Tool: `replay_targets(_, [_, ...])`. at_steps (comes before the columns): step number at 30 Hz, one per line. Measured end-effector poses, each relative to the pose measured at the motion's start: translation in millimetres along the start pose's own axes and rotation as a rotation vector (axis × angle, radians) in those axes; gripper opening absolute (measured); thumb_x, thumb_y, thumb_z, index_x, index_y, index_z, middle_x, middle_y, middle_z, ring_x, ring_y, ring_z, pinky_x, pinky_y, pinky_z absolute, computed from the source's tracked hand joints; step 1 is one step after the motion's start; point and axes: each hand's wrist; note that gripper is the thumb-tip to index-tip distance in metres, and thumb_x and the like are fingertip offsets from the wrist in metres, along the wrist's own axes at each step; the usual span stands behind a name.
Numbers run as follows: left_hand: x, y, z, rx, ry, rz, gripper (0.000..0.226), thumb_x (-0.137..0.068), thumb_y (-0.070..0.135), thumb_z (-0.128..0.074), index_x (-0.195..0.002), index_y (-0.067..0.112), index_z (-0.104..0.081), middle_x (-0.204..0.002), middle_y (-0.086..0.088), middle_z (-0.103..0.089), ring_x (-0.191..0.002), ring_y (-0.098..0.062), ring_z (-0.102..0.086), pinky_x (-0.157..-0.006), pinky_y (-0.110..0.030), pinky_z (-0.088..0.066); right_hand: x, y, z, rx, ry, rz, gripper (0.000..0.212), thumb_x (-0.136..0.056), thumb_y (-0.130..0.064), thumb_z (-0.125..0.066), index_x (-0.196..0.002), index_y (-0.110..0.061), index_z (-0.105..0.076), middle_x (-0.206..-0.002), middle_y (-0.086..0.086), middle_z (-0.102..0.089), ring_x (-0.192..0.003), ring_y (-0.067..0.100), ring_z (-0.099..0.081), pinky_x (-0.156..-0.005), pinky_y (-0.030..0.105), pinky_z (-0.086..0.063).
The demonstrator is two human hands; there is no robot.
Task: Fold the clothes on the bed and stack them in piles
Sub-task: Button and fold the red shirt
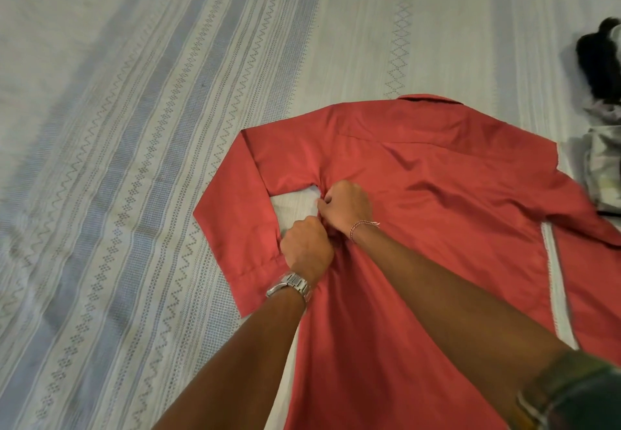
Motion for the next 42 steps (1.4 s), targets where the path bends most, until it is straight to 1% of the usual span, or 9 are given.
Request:
replay_targets(5, [-12,-18,8,0.357,-0.115,0.079,0.031,-0.078,0.041,-0.076,-0.082,0.011,-0.070,-0.079,-0.007,-0.070,-0.080,-0.028,-0.070,-0.060,-0.032,-0.049,-2,-9,6,-0.192,-0.010,-0.072,0.018,-0.085,-0.027,-0.066,-0.068,-0.021,-0.065,-0.080,0.000,-0.073,-0.080,0.024,-0.068,-0.070,0.035,-0.056])
replay_targets(11, [-22,-37,20,0.725,-0.181,0.160,0.016,-0.079,0.016,-0.076,-0.071,0.007,-0.065,-0.064,-0.011,-0.072,-0.066,-0.031,-0.074,-0.068,-0.047,-0.064,-1,-20,1,-0.302,0.038,-0.122,0.018,-0.083,-0.029,-0.062,-0.067,-0.023,-0.059,-0.078,-0.003,-0.071,-0.078,0.024,-0.067,-0.066,0.032,-0.052])
replay_targets(15, [-21,-46,13,0.677,-0.096,0.112,0.020,-0.082,0.016,-0.071,-0.069,0.005,-0.060,-0.062,-0.011,-0.064,-0.066,-0.033,-0.069,-0.063,-0.043,-0.062,4,-22,-8,-0.352,0.051,-0.100,0.019,-0.088,-0.024,-0.062,-0.069,-0.023,-0.059,-0.072,-0.003,-0.070,-0.075,0.023,-0.068,-0.069,0.037,-0.056])
replay_targets(19, [-10,-48,6,0.541,-0.097,0.041,0.021,-0.083,0.016,-0.072,-0.090,0.006,-0.055,-0.071,0.002,-0.055,-0.070,-0.023,-0.059,-0.058,-0.030,-0.043,8,-12,-16,-0.455,0.029,-0.044,0.014,-0.090,-0.022,-0.065,-0.075,-0.022,-0.065,-0.067,-0.002,-0.071,-0.068,0.019,-0.071,-0.073,0.040,-0.058])
replay_targets(23, [-1,-58,2,0.406,-0.266,0.042,0.032,-0.079,0.011,-0.073,-0.059,0.010,-0.048,-0.056,-0.005,-0.055,-0.059,-0.031,-0.062,-0.057,-0.035,-0.054,18,-5,-17,-0.430,0.023,-0.056,0.020,-0.085,-0.032,-0.072,-0.070,-0.023,-0.062,-0.064,-0.003,-0.071,-0.069,0.017,-0.071,-0.073,0.037,-0.058])
replay_targets(29, [12,-69,6,0.645,-0.387,0.166,0.028,-0.097,0.007,-0.059,-0.069,0.007,-0.056,-0.059,-0.010,-0.058,-0.049,-0.021,-0.059,-0.058,-0.036,-0.059,53,1,-23,-0.258,-0.141,0.010,0.045,-0.086,-0.051,-0.071,-0.070,-0.009,-0.071,-0.060,0.004,-0.070,-0.060,0.019,-0.069,-0.065,0.035,-0.057])
replay_targets(33, [29,-72,-8,0.605,-0.206,0.090,0.037,-0.097,0.017,-0.063,-0.063,0.014,-0.049,-0.057,-0.006,-0.051,-0.047,-0.021,-0.049,-0.050,-0.029,-0.044,70,10,-27,-0.486,-0.153,0.056,0.015,-0.094,-0.033,-0.065,-0.087,-0.023,-0.073,-0.086,-0.001,-0.076,-0.081,0.019,-0.073,-0.083,0.046,-0.058])
replay_targets(37, [61,-82,-16,0.470,-0.210,0.050,0.028,-0.086,0.016,-0.072,-0.069,0.013,-0.050,-0.062,-0.003,-0.052,-0.058,-0.022,-0.052,-0.047,-0.026,-0.038,97,19,-20,-0.725,-0.215,0.059,0.017,-0.104,-0.012,-0.052,-0.109,-0.016,-0.067,-0.099,0.002,-0.073,-0.084,0.016,-0.071,-0.093,0.048,-0.056])
replay_targets(42, [87,-105,-24,0.452,-0.290,0.067,0.032,-0.088,0.011,-0.072,-0.061,0.008,-0.056,-0.061,-0.012,-0.058,-0.059,-0.026,-0.062,-0.062,-0.047,-0.062,154,40,-18,-0.448,-0.037,0.152,0.021,-0.094,-0.028,-0.066,-0.074,-0.021,-0.064,-0.064,-0.007,-0.067,-0.067,0.017,-0.069,-0.069,0.032,-0.052])
Point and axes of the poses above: each hand's wrist, its own x-axis away from the middle knuckle, its own z-axis out of the back of the hand, y = z × x
